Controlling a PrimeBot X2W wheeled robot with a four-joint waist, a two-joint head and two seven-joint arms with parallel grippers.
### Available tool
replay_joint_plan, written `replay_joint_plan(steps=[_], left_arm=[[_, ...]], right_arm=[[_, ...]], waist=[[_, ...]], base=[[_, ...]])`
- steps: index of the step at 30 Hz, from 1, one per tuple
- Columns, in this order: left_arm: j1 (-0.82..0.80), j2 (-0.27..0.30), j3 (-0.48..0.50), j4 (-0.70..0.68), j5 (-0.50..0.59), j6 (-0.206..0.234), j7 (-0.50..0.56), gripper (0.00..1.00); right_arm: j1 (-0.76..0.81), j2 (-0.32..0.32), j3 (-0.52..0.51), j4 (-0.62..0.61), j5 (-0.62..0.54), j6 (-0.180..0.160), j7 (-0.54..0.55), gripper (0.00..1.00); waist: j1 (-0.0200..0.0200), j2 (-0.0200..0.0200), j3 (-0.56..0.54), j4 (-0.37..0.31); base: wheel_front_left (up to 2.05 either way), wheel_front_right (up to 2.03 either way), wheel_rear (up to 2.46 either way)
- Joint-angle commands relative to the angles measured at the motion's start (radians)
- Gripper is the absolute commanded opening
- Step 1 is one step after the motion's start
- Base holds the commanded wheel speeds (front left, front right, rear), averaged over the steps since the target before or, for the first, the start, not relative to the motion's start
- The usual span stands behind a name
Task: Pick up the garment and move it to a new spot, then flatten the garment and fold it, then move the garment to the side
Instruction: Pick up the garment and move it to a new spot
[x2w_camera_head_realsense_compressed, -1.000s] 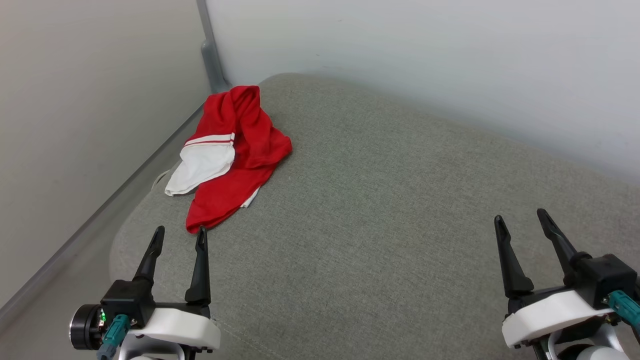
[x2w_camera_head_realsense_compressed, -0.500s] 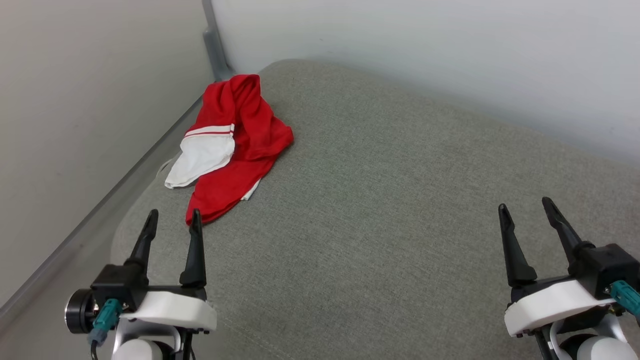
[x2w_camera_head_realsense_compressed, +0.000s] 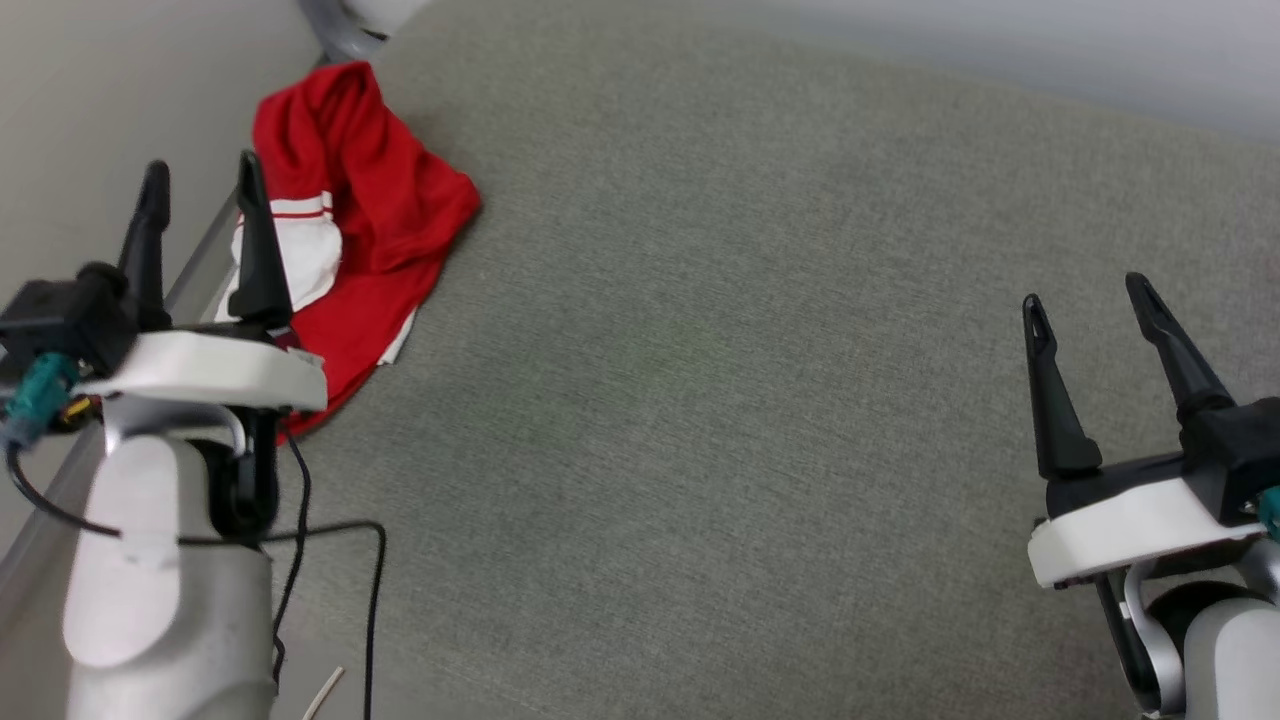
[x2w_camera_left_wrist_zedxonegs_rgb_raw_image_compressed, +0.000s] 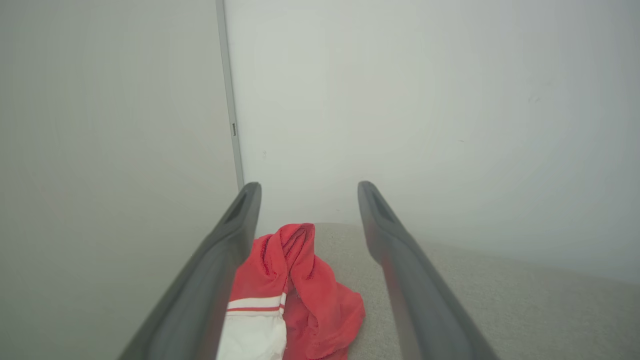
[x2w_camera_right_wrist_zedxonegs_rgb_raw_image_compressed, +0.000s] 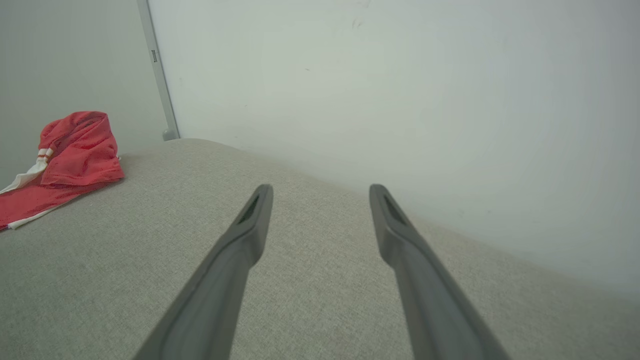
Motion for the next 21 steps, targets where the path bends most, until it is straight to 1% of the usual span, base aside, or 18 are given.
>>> replay_joint_plan(steps=[1, 4, 8, 13, 17, 18, 21], left_arm=[[-0.048, 0.016, 0.004, 0.032, -0.014, -0.006, 0.001, 1.0], [-0.151, 0.068, 0.013, 0.108, -0.05, -0.009, 0.05, 1.0], [-0.279, 0.147, 0.01, 0.202, -0.113, -0.014, 0.168, 1.0], [-0.404, 0.259, -0.009, 0.332, -0.195, -0.015, 0.382, 1.0], [-0.457, 0.34, -0.042, 0.432, -0.245, -0.015, 0.565, 1.0], [-0.466, 0.356, -0.054, 0.451, -0.254, -0.015, 0.608, 1.0], [-0.481, 0.383, -0.06, 0.505, -0.3, -0.014, 0.708, 1.0]], right_arm=[[-0.025, -0.001, -0.001, -0.011, -0.013, 0.0, 0.002, 1.0], [-0.056, -0.001, 0.001, -0.028, -0.018, 0.0, 0.009, 1.0], [-0.096, -0.001, 0.004, -0.041, -0.019, 0.0, 0.007, 1.0], [-0.137, -0.001, 0.012, -0.039, -0.013, 0.0, -0.004, 1.0], [-0.165, -0.001, 0.015, -0.032, -0.011, 0.0, -0.016, 1.0], [-0.17, -0.001, 0.014, -0.03, -0.007, 0.0, -0.018, 1.0], [-0.184, -0.001, 0.008, -0.024, -0.006, 0.0, -0.025, 1.0]], waist=[[-0.0001, 0.0, 0.086, -0.064], [-0.0001, 0.0, 0.139, -0.094], [-0.0001, 0.0, 0.208, -0.132], [-0.0001, 0.0, 0.276, -0.171], [-0.0001, 0.0, 0.321, -0.2], [-0.0001, 0.0, 0.33, -0.205], [-0.0001, 0.0, 0.354, -0.216]], base=[[0.0, 0.0, 0.0], [0.0, 0.0, 0.0], [0.0, 0.0, 0.0], [0.0, 0.0, 0.0], [0.0, 0.0, 0.0], [0.0, 0.0, 0.0], [0.0, 0.0, 0.0]])
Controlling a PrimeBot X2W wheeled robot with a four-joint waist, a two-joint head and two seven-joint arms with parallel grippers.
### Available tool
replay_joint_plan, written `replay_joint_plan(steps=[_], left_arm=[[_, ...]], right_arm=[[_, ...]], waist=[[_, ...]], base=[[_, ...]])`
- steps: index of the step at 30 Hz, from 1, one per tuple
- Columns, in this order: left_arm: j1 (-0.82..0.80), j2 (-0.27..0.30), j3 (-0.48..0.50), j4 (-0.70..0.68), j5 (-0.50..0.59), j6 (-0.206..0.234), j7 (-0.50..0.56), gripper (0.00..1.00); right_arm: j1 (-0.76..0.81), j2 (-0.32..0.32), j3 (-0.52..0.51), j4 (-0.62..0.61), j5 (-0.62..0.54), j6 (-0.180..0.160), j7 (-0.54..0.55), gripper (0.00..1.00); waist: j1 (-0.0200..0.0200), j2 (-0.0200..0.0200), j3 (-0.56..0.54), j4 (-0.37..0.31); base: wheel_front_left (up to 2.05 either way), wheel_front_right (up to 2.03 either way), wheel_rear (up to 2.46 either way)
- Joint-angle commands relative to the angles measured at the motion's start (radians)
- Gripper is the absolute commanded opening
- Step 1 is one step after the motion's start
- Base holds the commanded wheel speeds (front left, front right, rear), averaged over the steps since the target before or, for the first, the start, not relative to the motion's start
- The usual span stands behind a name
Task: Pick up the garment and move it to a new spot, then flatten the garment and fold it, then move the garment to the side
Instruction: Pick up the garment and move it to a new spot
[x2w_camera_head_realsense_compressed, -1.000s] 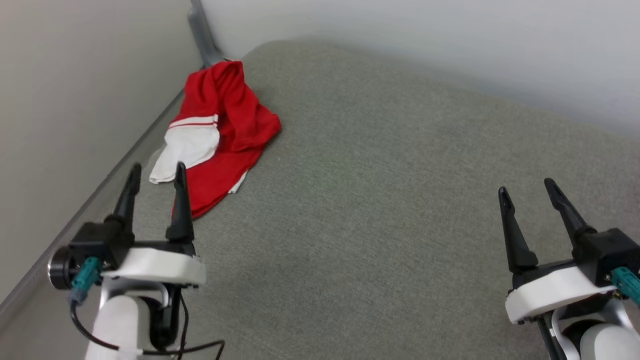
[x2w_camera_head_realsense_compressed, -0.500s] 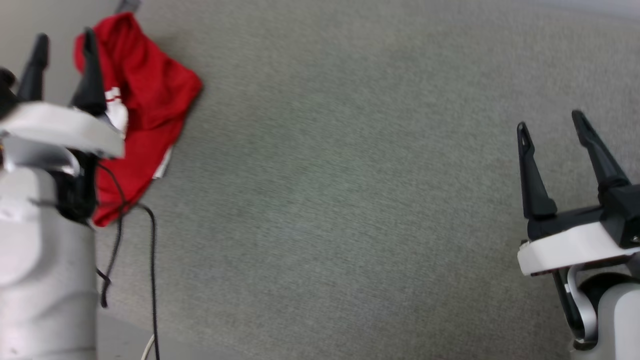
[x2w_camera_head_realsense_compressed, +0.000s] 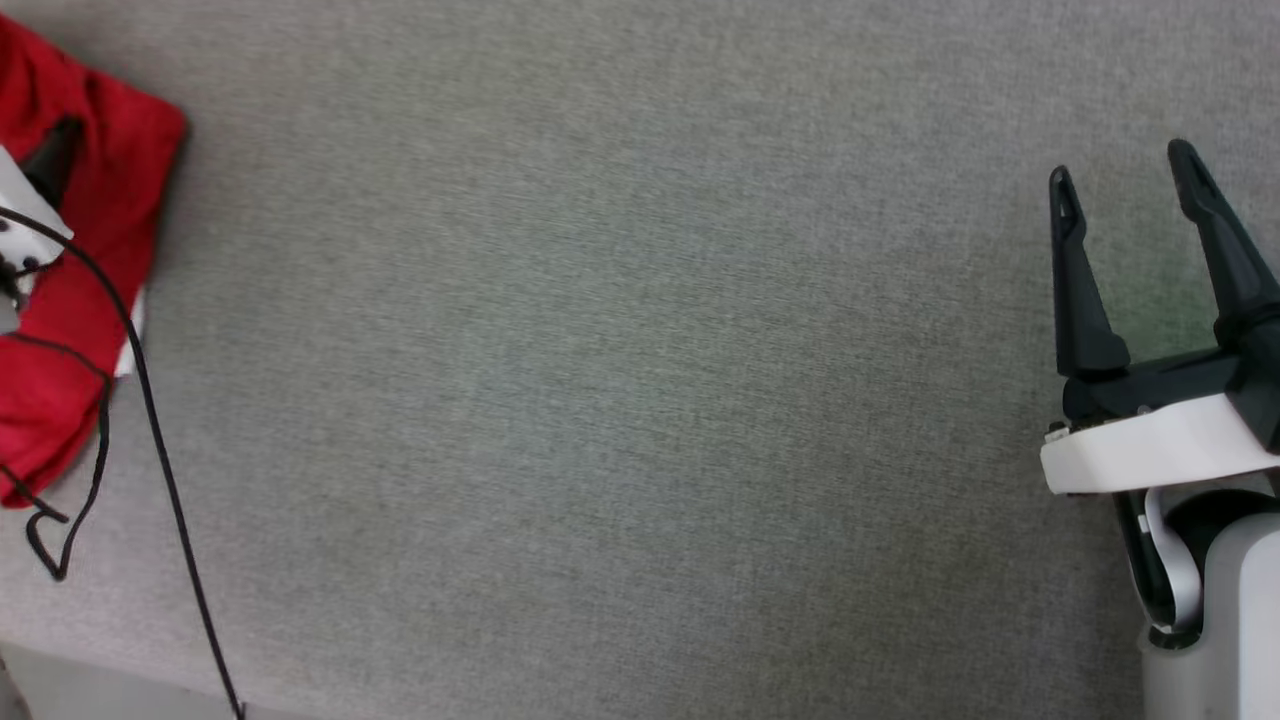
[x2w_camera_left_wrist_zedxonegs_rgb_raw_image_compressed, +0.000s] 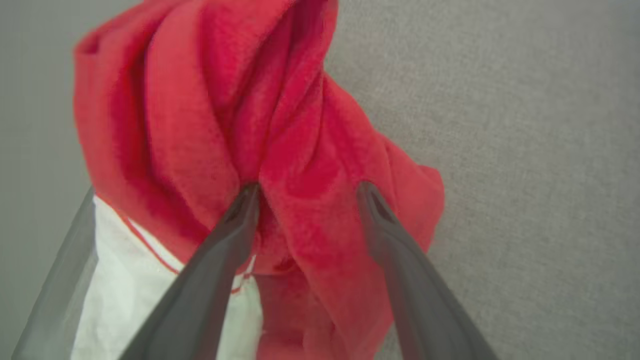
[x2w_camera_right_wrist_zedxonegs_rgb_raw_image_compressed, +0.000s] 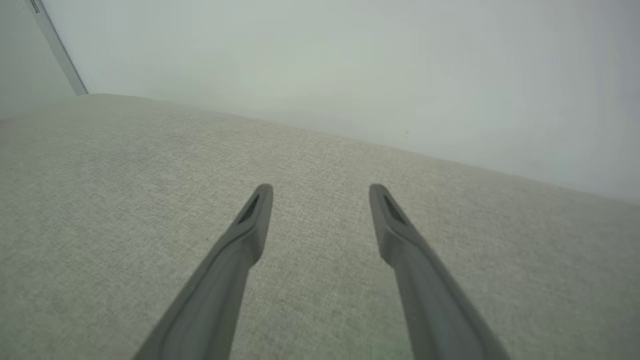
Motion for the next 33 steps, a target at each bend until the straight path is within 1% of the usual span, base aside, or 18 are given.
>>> replay_joint_plan(steps=[1, 5, 7, 8, 9, 10, 11, 12, 14, 17, 21, 26, 31, 33], left_arm=[[-0.007, 0.015, -0.001, 0.033, -0.021, 0.001, 0.049, 1.0], [0.011, 0.023, -0.012, 0.113, -0.07, 0.001, 0.204, 1.0], [0.024, 0.007, -0.007, 0.146, -0.09, 0.002, 0.248, 1.0], [0.029, 0.006, -0.006, 0.155, -0.094, 0.005, 0.257, 0.92], [0.034, 0.002, -0.008, 0.162, -0.098, 0.005, 0.261, 0.64], [0.037, -0.005, -0.007, 0.164, -0.1, 0.005, 0.252, 0.08], [0.039, -0.007, -0.008, 0.162, -0.099, 0.005, 0.238, 0.0], [0.042, -0.009, -0.011, 0.161, -0.098, 0.004, 0.225, 0.0], [0.041, -0.001, -0.01, 0.146, -0.088, 0.004, 0.161, 0.0], [0.03, 0.007, 0.0, 0.126, -0.072, 0.01, 0.034, 0.0], [0.029, 0.0, -0.002, 0.109, -0.039, 0.017, -0.156, 0.0], [0.033, -0.019, -0.035, 0.088, 0.028, 0.028, -0.383, 0.0], [0.043, -0.07, -0.084, 0.065, 0.088, 0.043, -0.572, 0.0], [0.054, -0.089, -0.106, 0.051, 0.109, 0.043, -0.624, 0.0]], right_arm=[[-0.023, -0.001, -0.002, 0.005, 0.009, -0.001, -0.009, 1.0], [-0.039, -0.001, 0.002, 0.018, 0.013, -0.001, -0.019, 1.0], [-0.045, -0.001, 0.002, 0.023, 0.014, -0.001, -0.02, 1.0], [-0.046, -0.001, 0.002, 0.025, 0.014, -0.001, -0.023, 1.0], [-0.046, -0.001, 0.0, 0.026, 0.014, -0.001, -0.024, 1.0], [-0.046, -0.001, -0.002, 0.027, 0.013, -0.001, -0.025, 1.0], [-0.047, -0.001, -0.005, 0.027, 0.012, -0.001, -0.026, 1.0], [-0.048, -0.001, -0.008, 0.029, 0.01, -0.001, -0.026, 1.0], [-0.048, -0.001, -0.012, 0.031, 0.009, -0.001, -0.027, 1.0], [-0.038, -0.001, -0.016, 0.038, 0.01, -0.001, -0.034, 1.0], [-0.009, -0.001, -0.027, 0.058, 0.029, -0.001, -0.047, 1.0], [0.028, -0.001, -0.041, 0.08, 0.046, -0.001, -0.057, 1.0], [0.081, -0.001, -0.073, 0.096, 0.073, -0.001, -0.062, 1.0], [0.105, -0.001, -0.083, 0.102, 0.079, -0.001, -0.06, 1.0]], waist=[[-0.0002, 0.0, 0.031, -0.025], [-0.0002, 0.0, 0.046, -0.04], [-0.0002, 0.0, 0.049, -0.044], [-0.0002, 0.0, 0.05, -0.046], [-0.0002, 0.0, 0.051, -0.048], [-0.0002, 0.0, 0.051, -0.048], [-0.0002, 0.0, 0.05, -0.047], [-0.0002, 0.0, 0.046, -0.046], [-0.0002, 0.0, 0.032, -0.044], [-0.0002, 0.0, -0.001, -0.037], [-0.0002, 0.0, -0.071, -0.025], [-0.0002, 0.0, -0.168, -0.01], [-0.0002, 0.0, -0.267, 0.012], [-0.0002, 0.0, -0.303, 0.017]], base=[[0.0, 0.0, 0.0], [0.0, 0.0, 0.0], [0.0, 0.0, 0.0], [0.0, 0.0, 0.0], [0.0, 0.0, 0.0], [0.0, 0.0, 0.0], [0.0, 0.0, 0.0], [0.0, 0.0, 0.0], [0.0, 0.0, 0.0], [0.0, 0.0, 0.0], [0.0, 0.0, 0.0], [0.0, 0.0, 0.0], [0.0, 0.0, 0.0], [0.0, 0.0, 0.0]])
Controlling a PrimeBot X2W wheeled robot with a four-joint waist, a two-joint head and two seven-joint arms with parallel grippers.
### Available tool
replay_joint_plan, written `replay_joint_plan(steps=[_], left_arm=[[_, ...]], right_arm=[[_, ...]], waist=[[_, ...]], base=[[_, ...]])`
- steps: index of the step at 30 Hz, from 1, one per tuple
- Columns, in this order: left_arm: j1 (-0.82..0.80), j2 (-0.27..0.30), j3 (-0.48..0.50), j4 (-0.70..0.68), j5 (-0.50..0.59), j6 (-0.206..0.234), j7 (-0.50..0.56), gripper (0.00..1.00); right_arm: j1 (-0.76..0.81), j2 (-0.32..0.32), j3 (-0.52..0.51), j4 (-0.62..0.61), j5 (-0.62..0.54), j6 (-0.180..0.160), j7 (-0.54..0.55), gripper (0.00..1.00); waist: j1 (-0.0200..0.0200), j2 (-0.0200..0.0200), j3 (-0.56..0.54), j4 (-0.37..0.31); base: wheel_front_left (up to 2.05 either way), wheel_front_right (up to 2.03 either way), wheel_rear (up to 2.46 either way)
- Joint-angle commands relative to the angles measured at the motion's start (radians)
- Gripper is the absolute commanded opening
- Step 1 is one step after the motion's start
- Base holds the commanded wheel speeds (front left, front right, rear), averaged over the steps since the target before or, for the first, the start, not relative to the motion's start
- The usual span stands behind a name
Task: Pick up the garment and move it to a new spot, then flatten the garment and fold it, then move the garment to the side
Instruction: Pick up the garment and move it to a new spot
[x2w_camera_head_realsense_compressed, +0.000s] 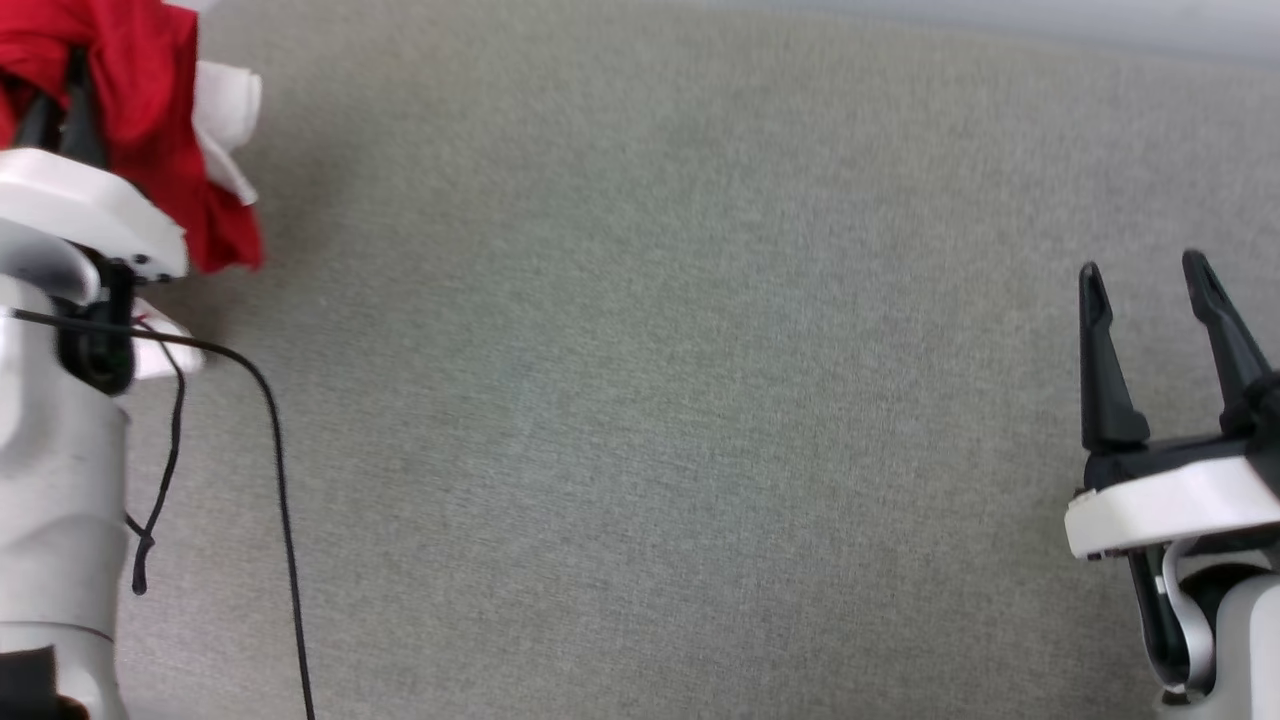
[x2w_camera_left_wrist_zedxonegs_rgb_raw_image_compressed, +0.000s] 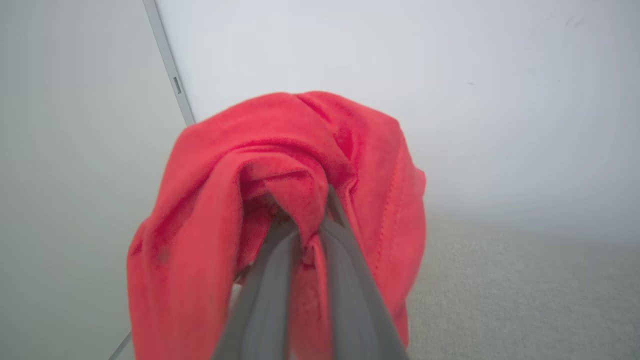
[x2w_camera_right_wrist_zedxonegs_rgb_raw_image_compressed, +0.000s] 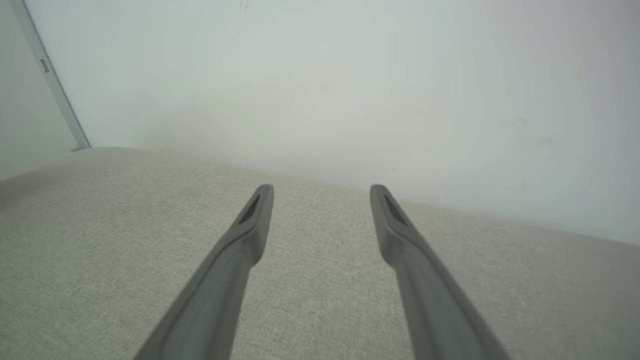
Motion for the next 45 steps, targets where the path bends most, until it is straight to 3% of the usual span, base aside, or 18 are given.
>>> replay_joint_plan(steps=[1, 8, 15, 25, 29, 36, 45], left_arm=[[0.02, -0.009, -0.012, -0.012, 0.015, 0.0, -0.019, 0.0], [0.086, -0.075, -0.074, -0.123, 0.062, 0.006, -0.064, 0.0], [0.202, -0.149, -0.134, -0.298, 0.07, 0.004, -0.066, 0.0], [0.337, -0.262, -0.267, -0.554, 0.053, -0.014, -0.021, 0.0], [0.39, -0.303, -0.37, -0.667, 0.051, -0.023, 0.018, 0.0], [0.473, -0.317, -0.496, -0.739, 0.063, -0.031, 0.06, 0.0], [0.572, -0.258, -0.657, -0.684, 0.078, -0.04, 0.099, 0.0]], right_arm=[[0.019, 0.0, -0.005, 0.005, 0.004, -0.001, -0.004, 1.0], [0.089, 0.0, -0.02, 0.018, 0.037, -0.001, -0.011, 1.0], [0.134, 0.0, -0.028, 0.014, 0.058, -0.001, -0.004, 1.0], [0.152, 0.0, -0.033, -0.003, 0.068, -0.001, 0.003, 1.0], [0.146, 0.0, -0.036, -0.015, 0.078, -0.001, 0.003, 1.0], [0.127, 0.0, -0.038, -0.021, 0.095, -0.001, -0.009, 1.0], [0.084, 0.0, -0.03, -0.002, 0.106, -0.001, -0.036, 1.0]], waist=[[0.0001, 0.0, -0.07, 0.019], [0.0001, 0.0, -0.175, -0.004], [0.0001, 0.0, -0.218, -0.075], [0.0001, 0.0, -0.203, -0.214], [0.0001, 0.0, -0.165, -0.284], [0.0001, 0.0, -0.087, -0.34], [0.0001, 0.0, -0.007, -0.343]], base=[[0.0, 0.0, 0.0], [0.0, 0.0, 0.0], [0.0, 0.0, 0.0], [0.0, 0.0, 0.0], [0.0, 0.0, 0.0], [0.0, 0.0, 0.0], [0.0, 0.0, 0.0]])
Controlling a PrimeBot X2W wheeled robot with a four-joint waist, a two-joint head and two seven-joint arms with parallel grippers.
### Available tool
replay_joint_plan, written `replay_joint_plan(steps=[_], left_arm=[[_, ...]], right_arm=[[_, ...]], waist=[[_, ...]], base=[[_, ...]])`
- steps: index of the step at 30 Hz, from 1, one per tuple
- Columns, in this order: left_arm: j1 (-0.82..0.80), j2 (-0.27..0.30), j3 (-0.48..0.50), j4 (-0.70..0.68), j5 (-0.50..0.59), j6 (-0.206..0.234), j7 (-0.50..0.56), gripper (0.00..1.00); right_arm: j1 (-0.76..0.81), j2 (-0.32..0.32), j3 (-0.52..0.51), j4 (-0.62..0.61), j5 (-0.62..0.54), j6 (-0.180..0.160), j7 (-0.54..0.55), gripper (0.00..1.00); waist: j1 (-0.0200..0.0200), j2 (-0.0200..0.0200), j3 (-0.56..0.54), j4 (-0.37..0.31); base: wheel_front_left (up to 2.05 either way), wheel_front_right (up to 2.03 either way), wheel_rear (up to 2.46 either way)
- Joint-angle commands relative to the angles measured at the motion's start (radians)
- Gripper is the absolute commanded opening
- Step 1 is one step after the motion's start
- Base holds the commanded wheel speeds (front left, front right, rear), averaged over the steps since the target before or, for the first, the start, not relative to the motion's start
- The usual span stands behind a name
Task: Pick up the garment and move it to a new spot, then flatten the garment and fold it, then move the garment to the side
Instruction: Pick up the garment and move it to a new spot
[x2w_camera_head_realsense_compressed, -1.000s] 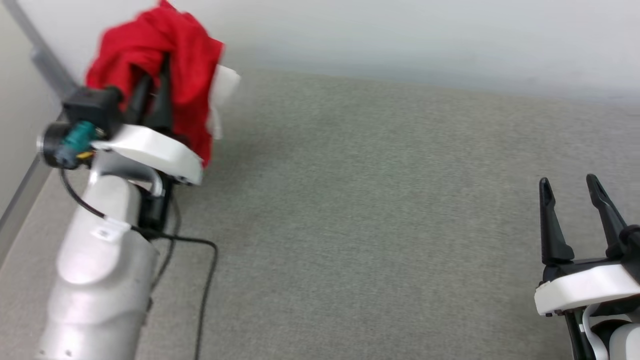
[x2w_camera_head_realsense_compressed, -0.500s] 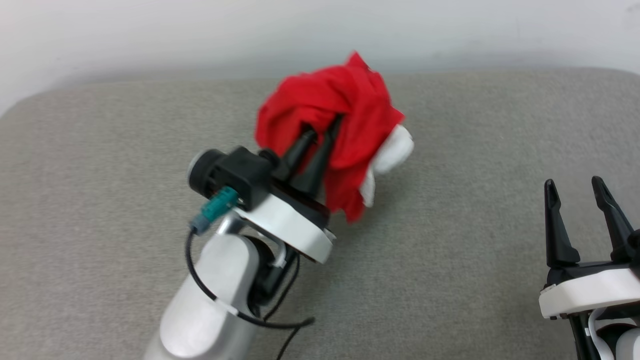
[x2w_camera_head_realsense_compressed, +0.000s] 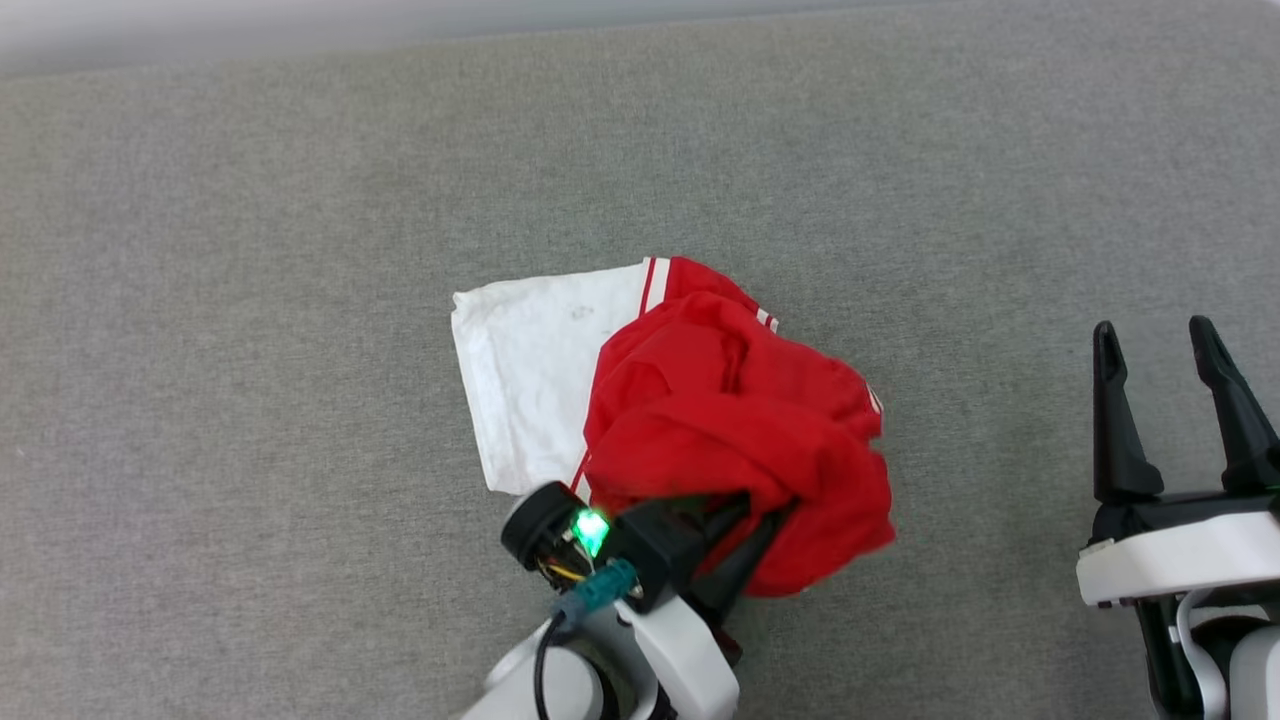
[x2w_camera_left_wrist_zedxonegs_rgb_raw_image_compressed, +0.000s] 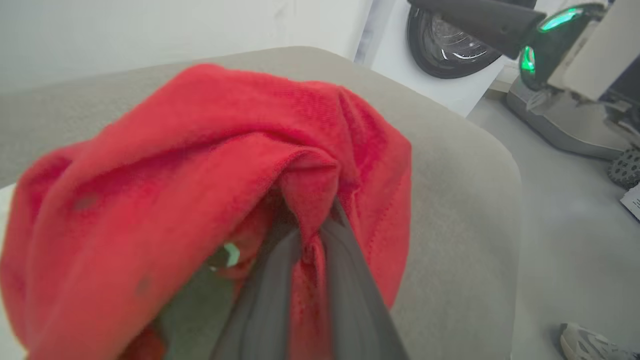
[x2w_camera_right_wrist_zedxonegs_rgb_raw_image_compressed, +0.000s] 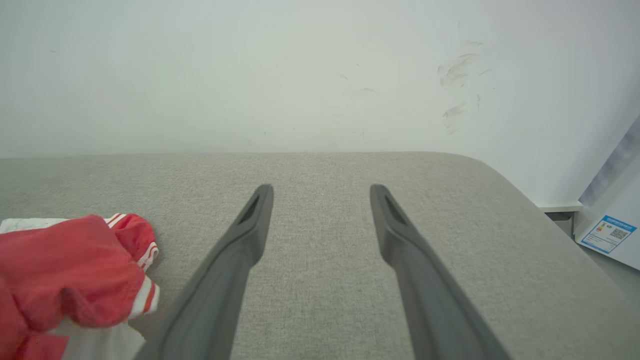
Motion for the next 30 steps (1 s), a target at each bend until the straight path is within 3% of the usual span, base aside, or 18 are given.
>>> replay_joint_plan(steps=[1, 2, 3, 5, 14, 30], left_arm=[[0.008, 0.005, -0.004, 0.001, 0.002, -0.003, 0.0, 0.0], [0.009, 0.01, -0.019, 0.011, 0.002, -0.004, -0.003, 0.04], [0.012, 0.012, -0.032, 0.022, -0.003, -0.003, -0.005, 0.3], [0.008, 0.013, -0.055, 0.031, -0.006, -0.004, -0.021, 0.98], [0.019, 0.006, -0.073, -0.008, -0.01, 0.009, -0.124, 1.0], [0.122, 0.057, 0.136, -0.018, -0.091, 0.173, -0.163, 1.0]], right_arm=[[-0.013, 0.0, 0.002, 0.002, 0.004, -0.001, -0.006, 1.0], [-0.015, 0.0, 0.004, 0.005, 0.0, -0.001, -0.008, 1.0], [-0.017, 0.001, 0.005, 0.009, 0.0, -0.001, -0.009, 1.0], [-0.021, 0.0, 0.006, 0.016, -0.007, -0.001, -0.007, 1.0], [0.03, 0.0, -0.006, 0.032, -0.024, -0.001, 0.016, 1.0], [0.136, 0.0, -0.009, 0.014, -0.005, -0.001, 0.067, 1.0]], waist=[[-0.0001, 0.0, 0.005, 0.004], [-0.0001, 0.0, 0.004, 0.008], [-0.0001, 0.0, 0.0, 0.012], [-0.0001, 0.0, -0.012, 0.021], [-0.0001, 0.0, -0.142, 0.081], [-0.0001, 0.0, -0.276, 0.141]], base=[[0.0, 0.0, 0.0], [0.0, 0.0, 0.0], [0.0, 0.0, 0.0], [0.0, 0.0, 0.0], [0.0, 0.0, 0.0], [0.0, 0.0, 0.0]])
